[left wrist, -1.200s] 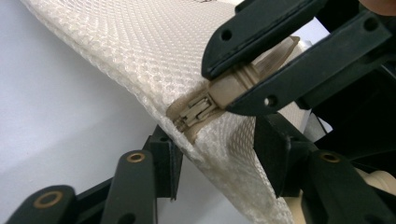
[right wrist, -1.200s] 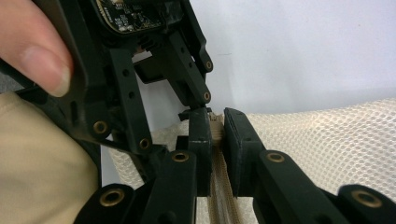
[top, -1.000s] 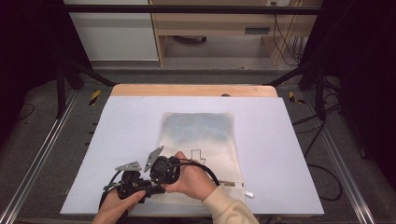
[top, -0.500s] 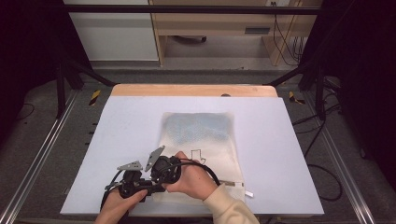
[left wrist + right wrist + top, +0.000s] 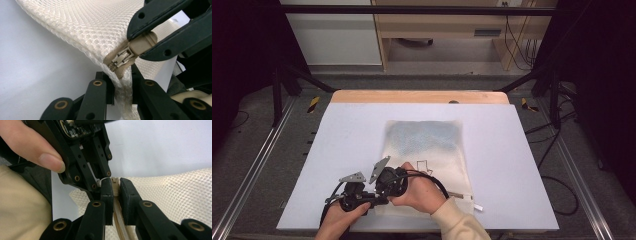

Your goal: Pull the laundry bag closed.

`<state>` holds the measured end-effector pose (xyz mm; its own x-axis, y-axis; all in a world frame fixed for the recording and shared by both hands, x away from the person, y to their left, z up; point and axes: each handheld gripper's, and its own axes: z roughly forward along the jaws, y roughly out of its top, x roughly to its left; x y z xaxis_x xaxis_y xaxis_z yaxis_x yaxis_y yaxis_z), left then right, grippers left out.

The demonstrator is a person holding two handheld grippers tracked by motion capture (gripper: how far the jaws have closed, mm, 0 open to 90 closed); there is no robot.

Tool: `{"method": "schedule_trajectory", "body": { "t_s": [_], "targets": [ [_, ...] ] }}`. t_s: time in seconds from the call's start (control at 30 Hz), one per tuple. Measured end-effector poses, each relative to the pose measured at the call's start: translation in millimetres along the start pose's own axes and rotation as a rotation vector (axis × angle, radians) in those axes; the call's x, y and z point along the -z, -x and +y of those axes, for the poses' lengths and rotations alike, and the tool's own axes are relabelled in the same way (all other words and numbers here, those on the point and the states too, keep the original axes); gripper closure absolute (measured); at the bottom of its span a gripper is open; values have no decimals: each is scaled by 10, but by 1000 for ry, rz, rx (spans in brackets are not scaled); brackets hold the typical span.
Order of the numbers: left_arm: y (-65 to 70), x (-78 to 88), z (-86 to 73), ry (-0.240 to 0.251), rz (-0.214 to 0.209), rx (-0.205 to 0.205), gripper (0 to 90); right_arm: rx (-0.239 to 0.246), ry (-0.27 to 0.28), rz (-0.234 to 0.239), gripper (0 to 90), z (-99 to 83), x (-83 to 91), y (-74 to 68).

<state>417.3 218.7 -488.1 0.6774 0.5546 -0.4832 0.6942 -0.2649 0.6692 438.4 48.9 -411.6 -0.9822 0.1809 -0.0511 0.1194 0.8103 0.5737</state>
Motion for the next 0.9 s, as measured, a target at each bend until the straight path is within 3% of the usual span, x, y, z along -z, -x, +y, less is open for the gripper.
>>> {"method": "schedule_trajectory", "body": {
  "t_s": [0.43, 0.9],
  "targets": [
    [18, 37, 12, 3, 23, -15, 831, -3, -33, 0, 821, -58, -8, 10],
    [37, 62, 30, 23, 15, -12, 834, -20, -77, -10, 821, -94, 48, 24]
  ]
}}
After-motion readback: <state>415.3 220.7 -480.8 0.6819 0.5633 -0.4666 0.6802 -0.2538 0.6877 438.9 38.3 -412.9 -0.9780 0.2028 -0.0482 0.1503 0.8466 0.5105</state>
